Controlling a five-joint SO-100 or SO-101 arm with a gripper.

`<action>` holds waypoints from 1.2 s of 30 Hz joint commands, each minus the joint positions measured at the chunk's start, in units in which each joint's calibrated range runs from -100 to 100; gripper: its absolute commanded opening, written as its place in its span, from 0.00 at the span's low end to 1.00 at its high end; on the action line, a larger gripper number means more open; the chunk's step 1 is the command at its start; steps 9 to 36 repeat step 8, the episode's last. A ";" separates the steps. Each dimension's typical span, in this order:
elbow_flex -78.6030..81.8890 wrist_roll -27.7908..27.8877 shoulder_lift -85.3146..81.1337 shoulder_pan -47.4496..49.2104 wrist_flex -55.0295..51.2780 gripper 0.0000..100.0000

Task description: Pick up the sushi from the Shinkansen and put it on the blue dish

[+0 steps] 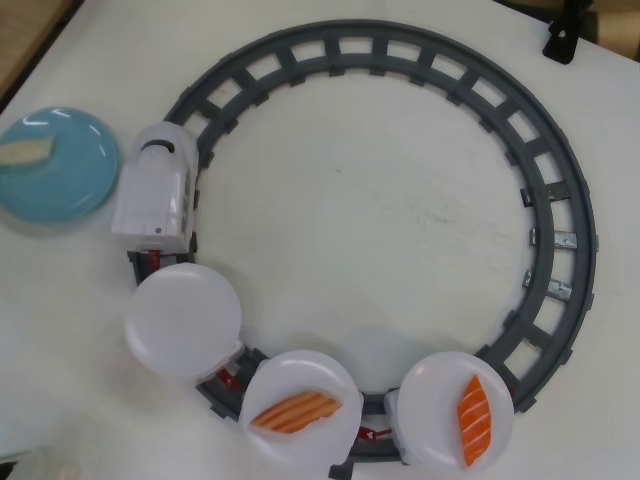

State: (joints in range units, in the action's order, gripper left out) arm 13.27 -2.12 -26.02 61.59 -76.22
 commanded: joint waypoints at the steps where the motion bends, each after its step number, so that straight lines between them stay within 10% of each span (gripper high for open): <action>1: 24.97 -0.34 -15.66 0.12 12.40 0.23; 8: 47.96 -0.39 -33.58 4.52 21.82 0.23; 36: 47.96 -0.39 -33.58 4.52 21.82 0.23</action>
